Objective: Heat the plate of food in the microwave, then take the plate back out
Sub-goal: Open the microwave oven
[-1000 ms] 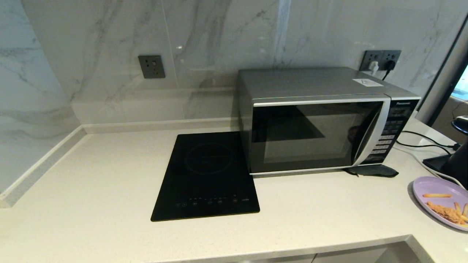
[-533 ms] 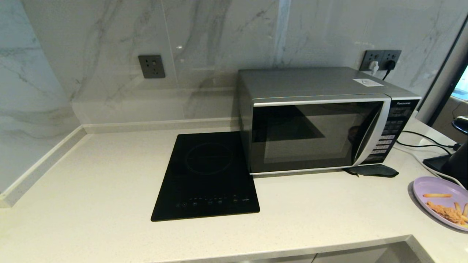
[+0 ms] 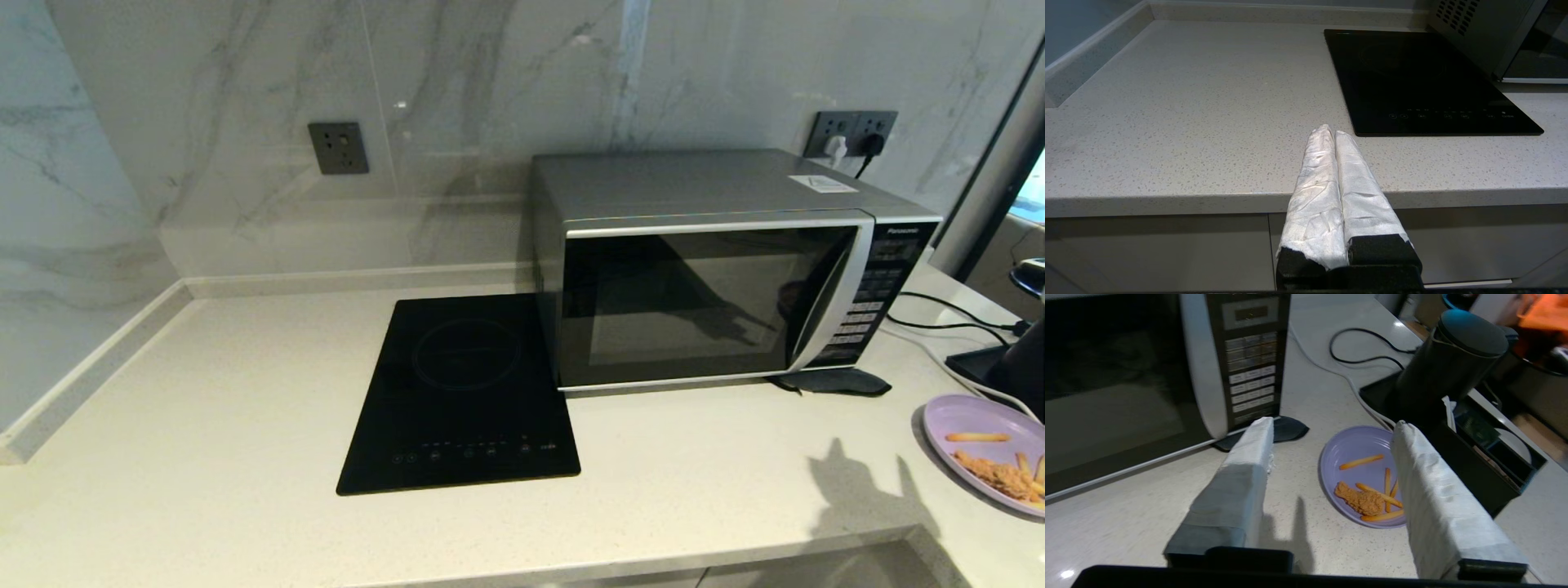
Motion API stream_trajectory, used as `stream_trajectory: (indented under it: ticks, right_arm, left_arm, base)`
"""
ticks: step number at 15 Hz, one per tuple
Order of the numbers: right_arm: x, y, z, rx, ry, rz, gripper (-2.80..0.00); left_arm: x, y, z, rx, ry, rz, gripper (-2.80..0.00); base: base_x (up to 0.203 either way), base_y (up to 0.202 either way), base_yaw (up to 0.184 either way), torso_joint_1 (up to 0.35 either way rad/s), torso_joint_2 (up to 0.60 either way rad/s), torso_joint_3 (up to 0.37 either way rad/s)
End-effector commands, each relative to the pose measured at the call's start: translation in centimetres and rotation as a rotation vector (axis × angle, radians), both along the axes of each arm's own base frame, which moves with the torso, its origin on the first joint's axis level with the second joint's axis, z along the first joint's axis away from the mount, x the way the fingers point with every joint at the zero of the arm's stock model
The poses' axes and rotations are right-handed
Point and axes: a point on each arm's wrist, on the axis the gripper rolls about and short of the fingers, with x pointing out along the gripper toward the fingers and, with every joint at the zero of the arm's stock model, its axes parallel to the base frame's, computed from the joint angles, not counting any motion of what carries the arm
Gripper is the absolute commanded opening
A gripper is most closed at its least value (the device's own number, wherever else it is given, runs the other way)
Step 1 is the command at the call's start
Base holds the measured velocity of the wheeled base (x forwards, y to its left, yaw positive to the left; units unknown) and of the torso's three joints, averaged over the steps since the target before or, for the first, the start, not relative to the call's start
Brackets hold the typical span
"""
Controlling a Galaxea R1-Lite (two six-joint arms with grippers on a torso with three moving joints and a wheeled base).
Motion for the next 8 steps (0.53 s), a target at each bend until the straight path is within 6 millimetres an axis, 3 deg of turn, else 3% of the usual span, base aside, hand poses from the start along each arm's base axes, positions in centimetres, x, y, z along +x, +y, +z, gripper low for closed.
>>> stream_trajectory:
  ticks: [1, 4, 8]
  right_arm:
    - [6.3, 1.6, -3.1, -0.063, 0.152, -0.100, 0.00]
    - [9.8, 4.6, -4.0, -0.133, 0.168, -0.182, 0.00]
    - [10.4, 6.3, -4.2, -0.160, 0.168, -0.183, 0.00]
  left_arm:
    - [0.0, 0.0, 0.0, -0.001, 0.001, 0.001, -2.80]
    - [0.0, 0.0, 0.0, -0.001, 0.001, 0.001, -2.80]
    - [0.0, 0.0, 0.0, -0.001, 0.001, 0.001, -2.80]
  base:
    - [0.000, 0.000, 0.000, 0.000, 0.00, 0.000]
    - [0.000, 0.000, 0.000, 0.000, 0.00, 0.000]
    - [0.000, 0.000, 0.000, 0.000, 0.00, 0.000]
